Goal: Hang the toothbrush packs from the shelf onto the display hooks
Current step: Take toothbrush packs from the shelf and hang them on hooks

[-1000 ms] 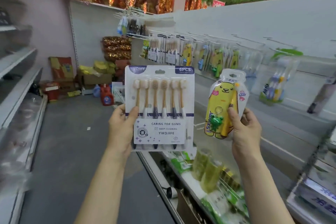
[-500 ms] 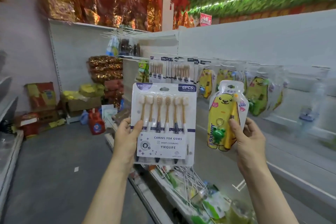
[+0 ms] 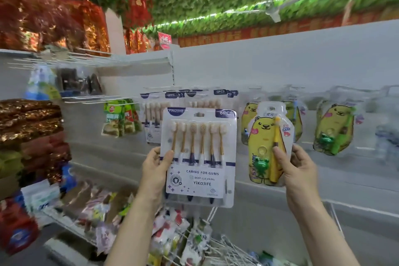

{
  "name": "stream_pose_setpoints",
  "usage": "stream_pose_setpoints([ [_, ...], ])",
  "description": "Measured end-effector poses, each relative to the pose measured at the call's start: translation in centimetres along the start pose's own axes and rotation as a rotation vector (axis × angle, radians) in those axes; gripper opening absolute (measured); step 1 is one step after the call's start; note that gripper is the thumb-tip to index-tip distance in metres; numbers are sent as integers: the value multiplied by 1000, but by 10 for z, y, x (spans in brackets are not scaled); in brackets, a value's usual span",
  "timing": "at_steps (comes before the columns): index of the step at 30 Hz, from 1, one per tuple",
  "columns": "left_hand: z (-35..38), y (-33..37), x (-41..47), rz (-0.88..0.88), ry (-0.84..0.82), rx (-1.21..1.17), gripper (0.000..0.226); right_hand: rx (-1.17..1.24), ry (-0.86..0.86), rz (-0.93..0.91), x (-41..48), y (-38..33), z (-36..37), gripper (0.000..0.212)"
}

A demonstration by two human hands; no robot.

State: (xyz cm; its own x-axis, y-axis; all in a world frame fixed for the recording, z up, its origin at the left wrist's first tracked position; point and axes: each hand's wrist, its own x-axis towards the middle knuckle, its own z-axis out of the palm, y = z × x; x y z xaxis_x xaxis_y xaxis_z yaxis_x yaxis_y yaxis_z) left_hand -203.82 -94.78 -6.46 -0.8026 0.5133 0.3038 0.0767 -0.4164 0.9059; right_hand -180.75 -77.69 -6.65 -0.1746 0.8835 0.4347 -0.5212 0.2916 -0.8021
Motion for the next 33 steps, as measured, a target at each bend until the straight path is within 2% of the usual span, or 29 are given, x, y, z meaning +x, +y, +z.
stream_pose_setpoints([
  [8,1,-14,115,-63,-184,3,9,-76,135,-61,3,20,43,18],
  [16,20,-29,162,-78,-196,-16,5,-83,174,-112,19,31,48,40],
  [21,19,-36,176,-71,-215,-11,13,-66,160,-137,32,38,54,21],
  [28,11,-48,181,-61,-206,-36,13,-61,149,-130,43,50,63,29],
  [33,8,-51,185,-34,-195,-33,14,-67,145,-118,48,50,70,21],
])
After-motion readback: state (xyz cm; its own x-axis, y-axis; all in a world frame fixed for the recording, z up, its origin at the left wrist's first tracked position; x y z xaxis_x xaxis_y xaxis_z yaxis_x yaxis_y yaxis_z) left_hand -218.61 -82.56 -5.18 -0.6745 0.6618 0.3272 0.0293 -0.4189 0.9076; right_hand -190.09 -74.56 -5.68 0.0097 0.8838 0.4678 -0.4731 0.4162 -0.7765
